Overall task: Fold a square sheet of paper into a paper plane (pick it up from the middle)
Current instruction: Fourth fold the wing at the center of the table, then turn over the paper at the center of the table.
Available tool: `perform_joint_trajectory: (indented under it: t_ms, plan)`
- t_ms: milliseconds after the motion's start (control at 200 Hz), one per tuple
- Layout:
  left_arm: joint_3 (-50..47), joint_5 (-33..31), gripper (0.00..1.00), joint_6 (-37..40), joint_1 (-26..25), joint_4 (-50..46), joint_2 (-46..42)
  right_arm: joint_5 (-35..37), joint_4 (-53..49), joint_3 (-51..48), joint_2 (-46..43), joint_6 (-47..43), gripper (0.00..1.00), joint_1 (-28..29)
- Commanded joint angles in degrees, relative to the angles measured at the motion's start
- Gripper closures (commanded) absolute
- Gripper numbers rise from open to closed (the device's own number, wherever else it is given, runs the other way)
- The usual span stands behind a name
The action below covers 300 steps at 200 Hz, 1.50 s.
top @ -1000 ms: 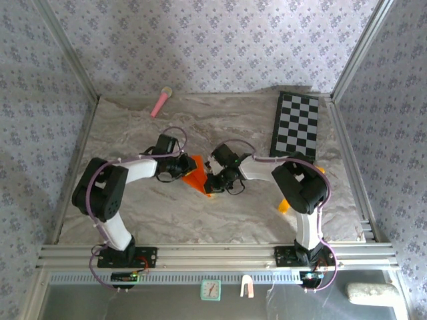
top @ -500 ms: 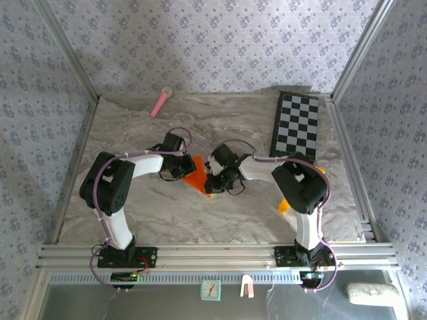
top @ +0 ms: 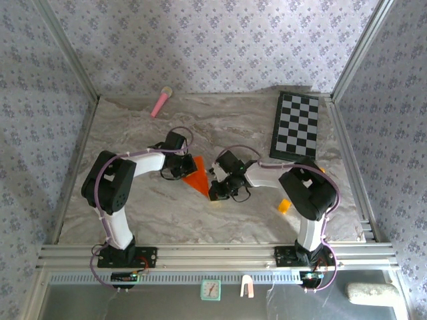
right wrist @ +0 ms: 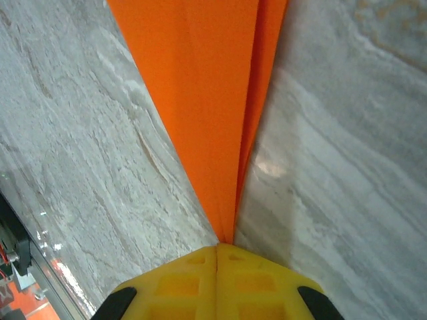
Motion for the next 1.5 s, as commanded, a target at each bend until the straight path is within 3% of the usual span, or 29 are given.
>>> perform_joint_trajectory:
  t_ms: [0, 150, 345, 570, 785, 1069, 1194, 1324, 1494]
  plan:
    - [0.10, -1.19, 0.86, 1.12, 0.33, -2.78, 1.69, 1.73, -3.61, -1.39, -2.39, 1.59, 0.94, 0.18]
    - [1.98, 3.00, 0.82, -0.37, 0.38, -1.15, -4.12, 4.78, 3.58, -1.63, -7.92, 5.12, 0.82, -1.48]
    - [1.97, 0.68, 0.68, -1.59, 1.85, -3.60, -11.93, 6.11, 9.52, 0.11, -7.79, 7.78, 0.67, -4.48]
    - [-5.13, 1.03, 0.52, -5.02, 7.15, -1.47, -19.09, 3.17, 8.86, 7.47, -0.01, 6.01, 0.65, -5.26]
    - [-11.16, 3.82, 0.45, -7.20, 10.13, 1.04, -21.55, 0.91, 6.62, 12.58, 6.48, 3.21, 0.65, -4.56]
    - [-13.96, 6.24, 0.42, -8.11, 10.95, 3.17, -21.66, 0.27, 4.52, 18.63, 12.11, 0.87, 0.73, -3.96]
    - [-14.40, 7.48, 0.41, -8.12, 11.30, 4.28, -22.33, -0.15, 4.92, 19.42, 12.91, 0.33, 0.87, -4.52]
    - [-15.14, 10.08, 0.40, -8.34, 11.66, 6.77, -23.62, -1.66, 7.49, 18.88, 11.32, 0.77, 0.98, -5.19]
    - [-17.00, 15.67, 0.35, -9.72, 11.75, 14.53, -26.31, -6.32, 16.04, 15.25, 5.36, 4.77, 0.99, -7.06]
